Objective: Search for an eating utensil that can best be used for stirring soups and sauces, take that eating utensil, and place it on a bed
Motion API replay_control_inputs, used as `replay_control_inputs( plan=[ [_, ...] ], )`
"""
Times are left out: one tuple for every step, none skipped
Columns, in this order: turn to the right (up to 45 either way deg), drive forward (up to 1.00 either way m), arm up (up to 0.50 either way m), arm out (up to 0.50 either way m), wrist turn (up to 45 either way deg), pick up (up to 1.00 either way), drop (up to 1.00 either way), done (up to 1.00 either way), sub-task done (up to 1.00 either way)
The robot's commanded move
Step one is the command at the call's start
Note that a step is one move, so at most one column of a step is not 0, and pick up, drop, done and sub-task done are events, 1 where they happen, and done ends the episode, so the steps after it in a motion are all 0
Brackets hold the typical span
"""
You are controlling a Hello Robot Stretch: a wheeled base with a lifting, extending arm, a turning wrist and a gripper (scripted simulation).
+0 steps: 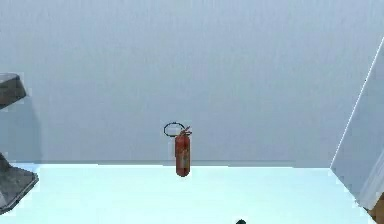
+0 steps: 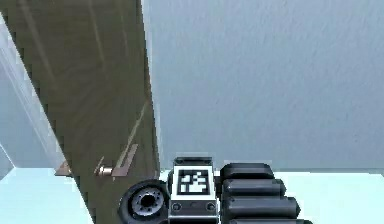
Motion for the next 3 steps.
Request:
replay_control_inputs(
  plan=[
    [0.0, 0.65, 0.00, 0.00, 0.0, 0.00, 0.00, 0.00, 0.00],
    [15.0, 0.00, 0.00, 0.00, 0.0, 0.00, 0.00, 0.00, 0.00],
    [0.0, 0.45, 0.00, 0.00, 0.0, 0.00, 0.00, 0.00, 0.00]
  ],
)
